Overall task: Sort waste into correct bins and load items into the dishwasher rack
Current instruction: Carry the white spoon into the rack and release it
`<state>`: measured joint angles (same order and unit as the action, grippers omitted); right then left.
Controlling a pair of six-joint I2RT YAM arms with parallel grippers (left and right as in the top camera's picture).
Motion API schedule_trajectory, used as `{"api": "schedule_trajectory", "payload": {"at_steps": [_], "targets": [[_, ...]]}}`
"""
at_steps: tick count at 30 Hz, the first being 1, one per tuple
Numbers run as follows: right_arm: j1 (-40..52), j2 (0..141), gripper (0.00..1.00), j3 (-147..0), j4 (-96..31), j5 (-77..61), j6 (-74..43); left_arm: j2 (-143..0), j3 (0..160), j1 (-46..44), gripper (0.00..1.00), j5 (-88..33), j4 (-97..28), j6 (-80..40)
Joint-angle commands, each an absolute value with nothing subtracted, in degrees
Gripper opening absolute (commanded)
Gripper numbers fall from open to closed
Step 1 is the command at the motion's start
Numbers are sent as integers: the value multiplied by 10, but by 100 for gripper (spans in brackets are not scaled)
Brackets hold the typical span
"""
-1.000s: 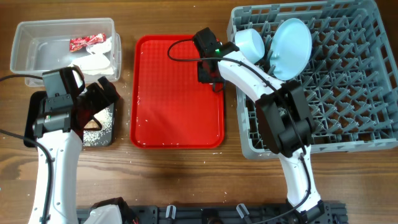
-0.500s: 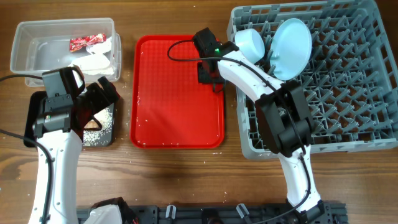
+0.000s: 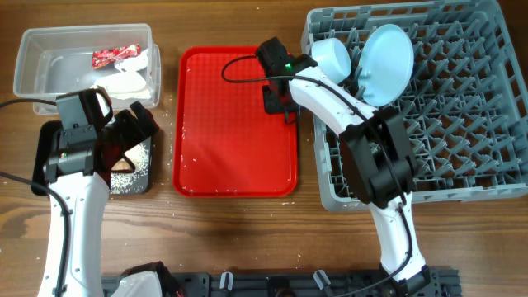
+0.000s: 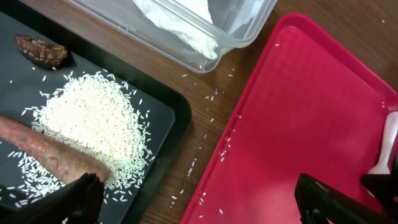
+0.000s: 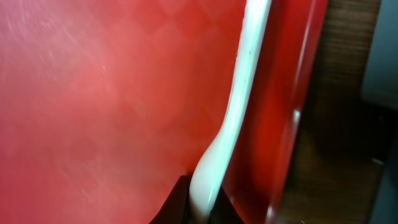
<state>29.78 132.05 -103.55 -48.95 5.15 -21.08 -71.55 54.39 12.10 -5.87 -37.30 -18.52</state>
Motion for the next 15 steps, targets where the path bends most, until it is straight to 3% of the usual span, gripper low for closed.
{"api": "schedule_trajectory", "payload": {"at_steps": [1,10,15], "targets": [[296,1248,4,-1051,-504,42,-166,-710,552,125,100,-57,-373,-185],[295,1020,4,-1051,-567,95,-123,-710,552,125,100,-57,-373,-185],[264,974,4,-1051,-668,196,-268,-710,552,125,100,-57,-373,-185]]}}
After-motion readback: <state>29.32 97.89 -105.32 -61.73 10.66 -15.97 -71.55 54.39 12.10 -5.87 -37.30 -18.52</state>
